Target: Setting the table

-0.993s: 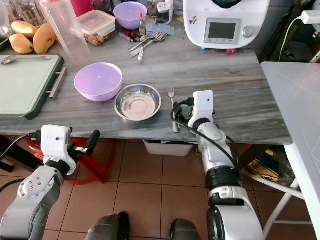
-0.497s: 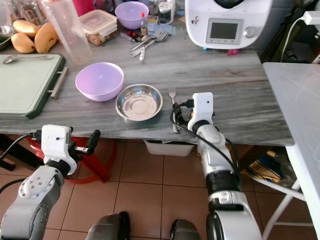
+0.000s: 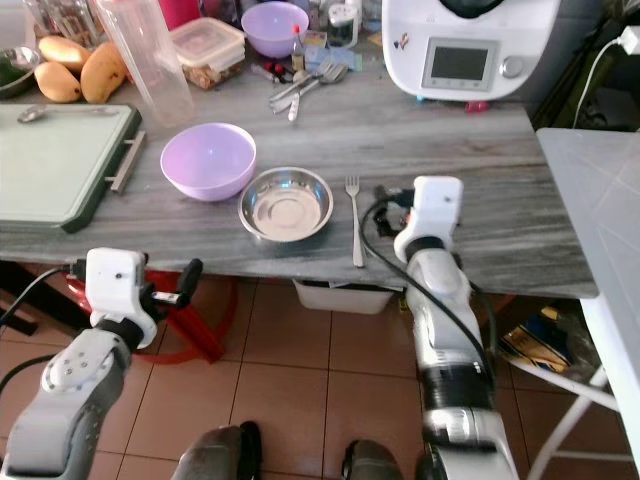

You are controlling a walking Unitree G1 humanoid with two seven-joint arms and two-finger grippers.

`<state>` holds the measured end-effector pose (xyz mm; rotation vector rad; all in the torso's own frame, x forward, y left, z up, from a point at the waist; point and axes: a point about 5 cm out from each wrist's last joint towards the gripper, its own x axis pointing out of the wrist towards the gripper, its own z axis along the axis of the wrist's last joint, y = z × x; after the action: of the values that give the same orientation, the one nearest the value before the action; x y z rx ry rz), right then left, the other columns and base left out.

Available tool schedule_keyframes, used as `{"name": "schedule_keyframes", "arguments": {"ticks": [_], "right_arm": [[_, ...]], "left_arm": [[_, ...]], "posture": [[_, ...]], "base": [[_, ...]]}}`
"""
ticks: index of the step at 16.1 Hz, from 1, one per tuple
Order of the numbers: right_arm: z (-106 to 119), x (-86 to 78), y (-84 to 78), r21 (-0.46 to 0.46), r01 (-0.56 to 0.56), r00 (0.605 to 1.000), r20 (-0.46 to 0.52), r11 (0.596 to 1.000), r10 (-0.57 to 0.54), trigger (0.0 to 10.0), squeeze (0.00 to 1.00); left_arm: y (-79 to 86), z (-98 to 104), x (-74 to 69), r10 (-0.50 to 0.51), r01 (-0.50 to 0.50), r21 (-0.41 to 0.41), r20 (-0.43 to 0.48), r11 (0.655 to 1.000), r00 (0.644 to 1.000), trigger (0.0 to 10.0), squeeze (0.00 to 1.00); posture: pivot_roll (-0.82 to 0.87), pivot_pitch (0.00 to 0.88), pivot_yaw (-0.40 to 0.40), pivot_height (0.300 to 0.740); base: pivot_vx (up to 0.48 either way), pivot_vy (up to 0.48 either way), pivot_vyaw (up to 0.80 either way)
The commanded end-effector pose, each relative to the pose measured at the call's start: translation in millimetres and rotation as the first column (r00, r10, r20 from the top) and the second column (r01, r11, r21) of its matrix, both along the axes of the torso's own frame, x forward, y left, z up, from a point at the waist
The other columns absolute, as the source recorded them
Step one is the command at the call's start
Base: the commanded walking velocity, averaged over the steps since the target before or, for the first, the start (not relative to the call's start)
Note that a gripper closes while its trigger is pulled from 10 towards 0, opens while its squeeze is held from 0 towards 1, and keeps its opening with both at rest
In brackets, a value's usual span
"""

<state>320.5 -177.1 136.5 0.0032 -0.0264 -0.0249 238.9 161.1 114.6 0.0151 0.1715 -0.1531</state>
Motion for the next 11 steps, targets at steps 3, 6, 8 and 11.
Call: {"name": "schedule_keyframes", "arguments": {"ticks": [3,6,8,11], "right_arm": [[-9.7,-17.5,-1.1,0.007,0.025,1.0,0.018,1.0,-0.025,10.0,0.0],[-25.2,-27.0,12.7,0.008,0.024,1.0,-0.01,1.0,-0.024,10.0,0.0],[-11.5,-21.0,12.0,0.009,0.041,0.998,0.05,0.999,-0.042,10.0,0.0],[-0.7,-8.9,7.8,-0.075,0.062,0.996,0.067,0.995,-0.057,10.0,0.0]], "left_arm": [[-2.8,-3.4,4.8,0.015,-0.015,-0.012,0.005,1.0,1.0,10.0,0.0],[-14.6,-16.3,11.1,0.006,-0.009,-0.103,-0.03,0.995,1.0,10.0,0.0],[-25.9,-10.0,26.3,-0.013,0.016,-0.08,0.039,0.997,0.999,10.0,0.0],[-21.0,4.3,49.8,0.022,-0.014,-0.075,0.11,0.997,0.994,10.0,0.0]], "posture": [[0.08,0.041,0.045,0.74],[0.04,0.0,0.05,0.74],[0.02,0.0,0.025,0.74],[0.0,0.0,0.015,0.74]], "base": [[0.0,0.0,0.0],[0.0,0.0,0.0],[0.0,0.0,0.0],[0.0,0.0,0.0]]}}
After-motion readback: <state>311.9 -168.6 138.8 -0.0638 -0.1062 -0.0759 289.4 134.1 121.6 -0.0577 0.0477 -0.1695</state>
